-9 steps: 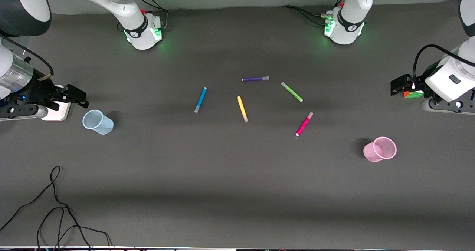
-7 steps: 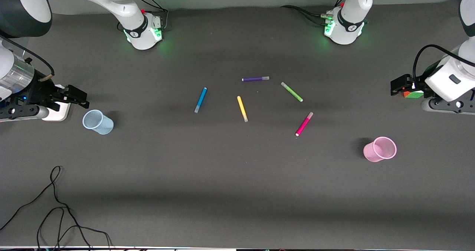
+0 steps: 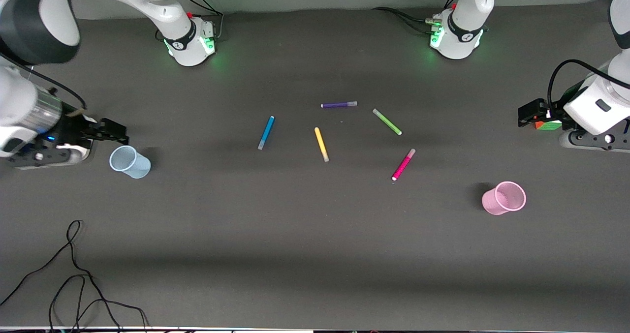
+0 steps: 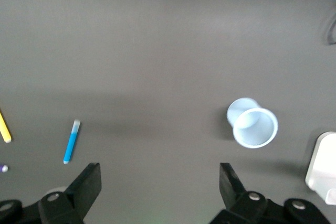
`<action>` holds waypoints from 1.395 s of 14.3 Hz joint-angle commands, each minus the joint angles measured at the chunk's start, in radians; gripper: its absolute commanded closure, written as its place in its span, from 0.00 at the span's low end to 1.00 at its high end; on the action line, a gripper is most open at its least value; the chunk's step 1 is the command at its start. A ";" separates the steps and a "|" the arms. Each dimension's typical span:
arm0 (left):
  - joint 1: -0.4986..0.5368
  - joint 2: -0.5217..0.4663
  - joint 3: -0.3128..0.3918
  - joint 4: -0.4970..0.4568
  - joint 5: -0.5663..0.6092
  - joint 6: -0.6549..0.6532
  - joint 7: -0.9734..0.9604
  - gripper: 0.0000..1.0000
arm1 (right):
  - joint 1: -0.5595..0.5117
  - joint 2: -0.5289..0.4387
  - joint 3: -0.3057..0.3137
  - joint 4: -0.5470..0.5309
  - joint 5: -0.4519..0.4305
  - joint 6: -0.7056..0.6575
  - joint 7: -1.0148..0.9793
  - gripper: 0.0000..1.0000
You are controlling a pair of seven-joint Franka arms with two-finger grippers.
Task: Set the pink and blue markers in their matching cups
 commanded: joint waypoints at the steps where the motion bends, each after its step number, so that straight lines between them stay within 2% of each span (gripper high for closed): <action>1: -0.029 0.007 0.008 0.025 0.003 -0.008 -0.020 0.00 | -0.003 0.077 0.078 0.022 0.013 -0.055 0.102 0.00; 5: -0.032 0.007 -0.074 0.032 0.006 -0.006 -0.003 0.00 | 0.008 0.206 0.205 0.022 0.079 -0.060 0.278 0.00; 8: -0.045 0.039 -0.184 0.029 0.011 0.039 -0.015 0.00 | 0.048 0.342 0.214 0.008 0.243 -0.034 0.421 0.00; 9: -0.062 0.059 -0.215 0.025 0.015 0.064 -0.017 0.00 | 0.049 0.379 0.214 -0.006 0.271 -0.010 0.427 0.00; 12: -0.130 0.119 -0.225 0.005 0.016 0.162 -0.018 0.00 | 0.055 0.473 0.216 -0.041 0.308 0.099 0.470 0.00; 14: -0.145 0.130 -0.225 -0.050 0.016 0.225 -0.017 0.00 | 0.060 0.531 0.216 -0.046 0.337 0.151 0.490 0.00; 17: -0.145 0.125 -0.225 -0.196 0.041 0.364 -0.015 0.01 | 0.075 0.623 0.216 -0.049 0.351 0.225 0.548 0.00; 20: -0.145 0.137 -0.223 -0.357 0.048 0.551 -0.014 0.01 | 0.086 0.642 0.217 -0.078 0.352 0.257 0.556 0.00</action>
